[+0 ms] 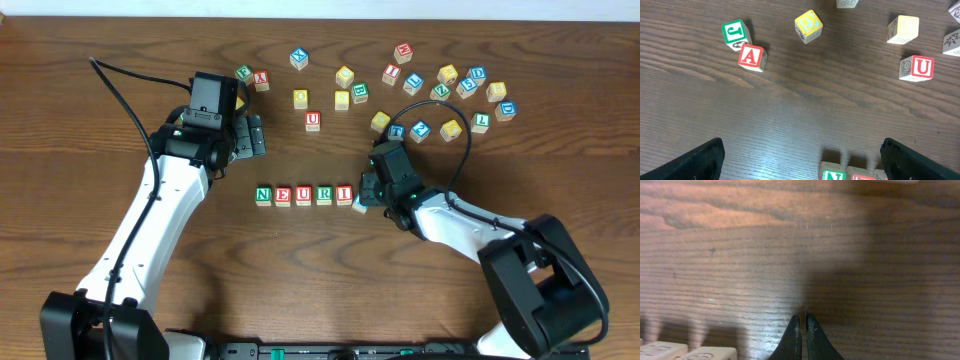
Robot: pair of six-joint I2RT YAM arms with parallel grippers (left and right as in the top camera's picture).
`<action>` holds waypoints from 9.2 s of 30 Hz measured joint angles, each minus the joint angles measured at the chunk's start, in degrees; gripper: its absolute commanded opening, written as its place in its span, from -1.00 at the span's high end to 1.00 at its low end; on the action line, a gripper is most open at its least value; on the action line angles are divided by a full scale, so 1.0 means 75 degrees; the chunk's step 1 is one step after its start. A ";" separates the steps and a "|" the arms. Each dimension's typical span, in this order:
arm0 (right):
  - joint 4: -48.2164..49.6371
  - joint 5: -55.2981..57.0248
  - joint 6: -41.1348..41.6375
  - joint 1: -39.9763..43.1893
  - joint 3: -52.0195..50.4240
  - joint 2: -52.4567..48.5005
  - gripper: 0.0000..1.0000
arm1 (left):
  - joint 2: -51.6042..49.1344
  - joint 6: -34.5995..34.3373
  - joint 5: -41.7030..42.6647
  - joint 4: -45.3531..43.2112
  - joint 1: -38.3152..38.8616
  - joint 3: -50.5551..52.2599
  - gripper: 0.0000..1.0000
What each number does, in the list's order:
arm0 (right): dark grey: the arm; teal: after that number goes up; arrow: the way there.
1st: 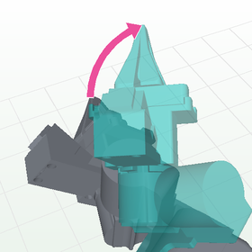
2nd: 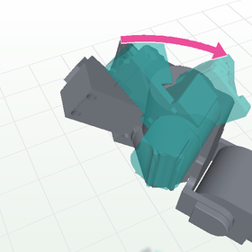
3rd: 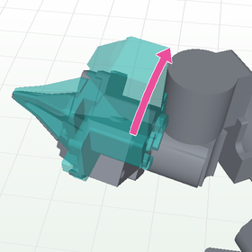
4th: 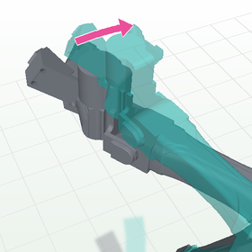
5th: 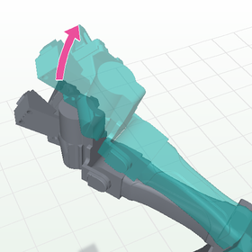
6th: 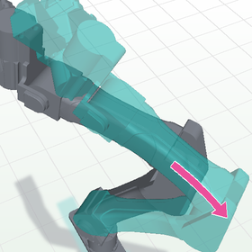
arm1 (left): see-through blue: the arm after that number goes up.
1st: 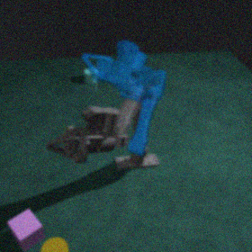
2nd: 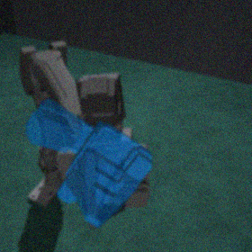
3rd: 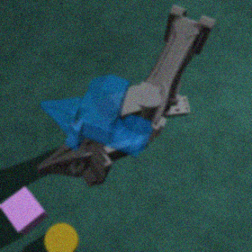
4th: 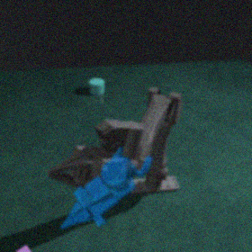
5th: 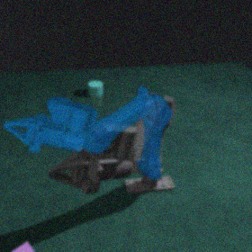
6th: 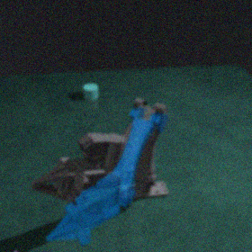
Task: Spell out NEURIPS
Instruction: 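Slide the P block with the right gripper toward the right of I, then rotate the P block upright and align it beside the red I, then open the right gripper and raise it off the P block, then move the right gripper back over the scattered blocks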
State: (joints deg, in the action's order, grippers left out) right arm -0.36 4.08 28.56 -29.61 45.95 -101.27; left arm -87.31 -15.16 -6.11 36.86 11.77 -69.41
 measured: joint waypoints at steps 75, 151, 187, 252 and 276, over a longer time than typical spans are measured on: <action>-0.3348 0.0114 0.1110 -0.1851 0.0408 0.0930 0.98 | 0.0000 0.0000 0.0000 0.0000 0.0000 0.0000 -0.96; -0.2608 0.1209 0.0781 -0.1746 0.0408 0.0679 0.98 | 0.0000 0.0000 0.0000 0.0000 0.0000 0.0000 -0.96; -0.2655 0.1288 0.0562 -0.1719 0.0408 0.0682 0.98 | 0.0000 0.0000 0.0000 0.0000 0.0000 0.0000 -0.96; -0.3984 0.2261 0.0154 -0.0181 0.3331 0.1743 0.69 | 0.0000 0.0000 0.0000 0.0003 0.0000 0.0000 -0.96; -0.4657 0.1040 -0.1186 0.0391 0.6406 -0.0892 0.03 | 0.0000 0.0000 0.0003 0.0006 0.0000 0.0000 -0.96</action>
State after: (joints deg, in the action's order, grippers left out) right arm -35.29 11.88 19.66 -26.68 94.00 -107.96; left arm -87.31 -15.16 -6.09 36.91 11.77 -69.41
